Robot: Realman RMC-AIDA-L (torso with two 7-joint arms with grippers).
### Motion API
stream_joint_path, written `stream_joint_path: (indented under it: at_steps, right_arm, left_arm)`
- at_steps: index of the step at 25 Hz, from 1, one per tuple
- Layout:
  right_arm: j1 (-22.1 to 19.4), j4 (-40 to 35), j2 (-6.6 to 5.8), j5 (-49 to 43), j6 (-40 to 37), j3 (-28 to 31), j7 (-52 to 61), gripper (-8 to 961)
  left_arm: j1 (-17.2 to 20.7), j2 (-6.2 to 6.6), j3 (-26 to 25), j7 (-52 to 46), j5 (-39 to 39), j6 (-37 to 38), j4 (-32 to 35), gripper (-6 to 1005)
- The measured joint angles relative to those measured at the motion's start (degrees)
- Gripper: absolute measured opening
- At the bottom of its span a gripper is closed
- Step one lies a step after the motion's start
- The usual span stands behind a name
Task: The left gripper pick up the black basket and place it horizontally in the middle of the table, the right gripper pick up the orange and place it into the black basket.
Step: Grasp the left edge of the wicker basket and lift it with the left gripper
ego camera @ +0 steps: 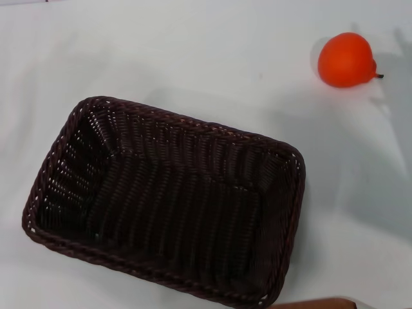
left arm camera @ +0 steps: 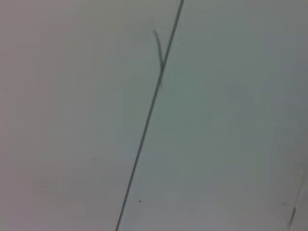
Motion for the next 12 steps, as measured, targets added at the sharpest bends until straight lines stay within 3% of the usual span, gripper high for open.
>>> stream_joint_path:
  at_steps: [2,7,12]
  right_arm:
    - [0.03,0.07,-0.01,0.06,-0.01,0.02,0.13,911]
    - [-0.10,0.22,-0.13,0.26,0.12,0.20,0.20,911]
    - [-0.11,1.10,-0.30,0.34,-0.31,0.39,0.20,912]
  left_arm:
    - [0.13,0.47,0.03,-4.63,3.27,-2.59,-4.38,616]
    - [-0.24,3.11,0.06,-18.63,15.02,-13.10,-18.76,615]
    - [-2.83,3.77,1.61,-31.43,29.24,-22.71,-35.54,613]
